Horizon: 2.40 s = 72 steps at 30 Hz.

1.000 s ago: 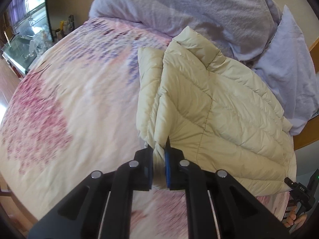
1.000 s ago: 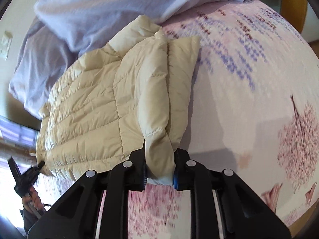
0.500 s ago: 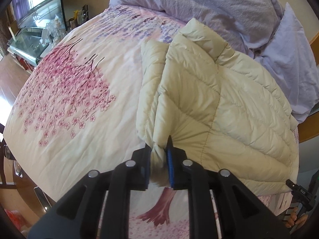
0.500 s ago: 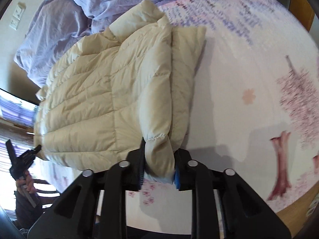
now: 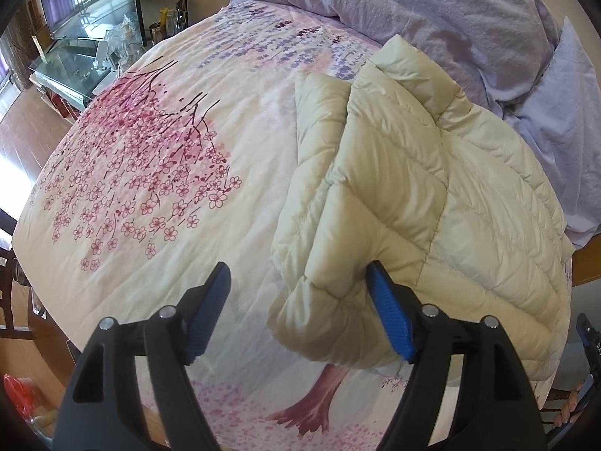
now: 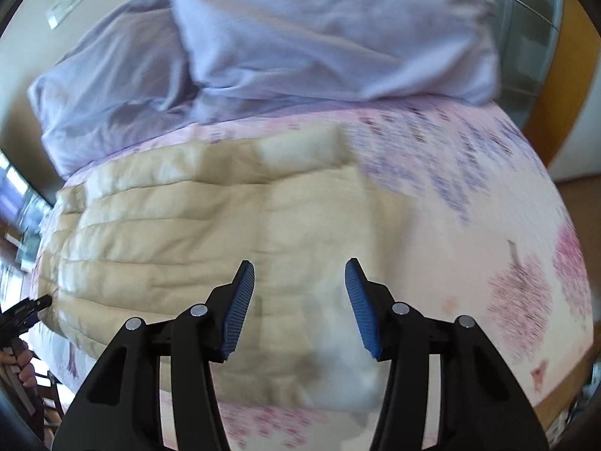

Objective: Fold large clothes

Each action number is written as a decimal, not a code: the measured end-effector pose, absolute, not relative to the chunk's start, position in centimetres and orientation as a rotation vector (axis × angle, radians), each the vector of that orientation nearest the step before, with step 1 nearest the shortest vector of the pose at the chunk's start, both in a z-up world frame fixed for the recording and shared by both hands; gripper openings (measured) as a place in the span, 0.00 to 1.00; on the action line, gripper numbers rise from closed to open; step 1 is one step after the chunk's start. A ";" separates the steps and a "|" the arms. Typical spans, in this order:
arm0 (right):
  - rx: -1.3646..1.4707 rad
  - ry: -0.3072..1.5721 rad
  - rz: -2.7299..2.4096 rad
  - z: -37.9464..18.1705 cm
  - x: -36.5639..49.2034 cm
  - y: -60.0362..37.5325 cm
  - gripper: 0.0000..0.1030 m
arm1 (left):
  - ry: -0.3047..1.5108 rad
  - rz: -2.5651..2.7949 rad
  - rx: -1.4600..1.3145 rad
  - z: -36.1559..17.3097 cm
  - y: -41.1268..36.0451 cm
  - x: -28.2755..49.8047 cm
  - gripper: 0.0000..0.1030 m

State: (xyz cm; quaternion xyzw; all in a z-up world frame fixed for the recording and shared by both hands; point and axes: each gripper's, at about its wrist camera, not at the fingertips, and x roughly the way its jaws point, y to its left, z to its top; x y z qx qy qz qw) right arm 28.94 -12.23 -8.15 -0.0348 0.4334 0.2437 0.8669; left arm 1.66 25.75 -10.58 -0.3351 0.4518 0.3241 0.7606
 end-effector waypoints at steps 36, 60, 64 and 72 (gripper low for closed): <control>-0.233 0.987 0.567 -15.2 27.1 -1.4 0.61 | 1.008 0.666 -0.743 -10.6 30.5 5.7 0.98; -0.252 0.990 0.547 -15.7 26.9 -3.3 0.64 | 1.047 0.659 -0.770 -12.6 30.1 6.6 0.98; -0.244 0.993 0.550 -15.9 27.0 -3.3 0.65 | 1.034 0.662 -0.789 -12.9 30.1 6.5 0.98; -0.243 0.971 0.549 -16.1 26.8 -3.0 0.66 | 0.948 0.574 -0.814 -12.1 28.5 6.6 0.24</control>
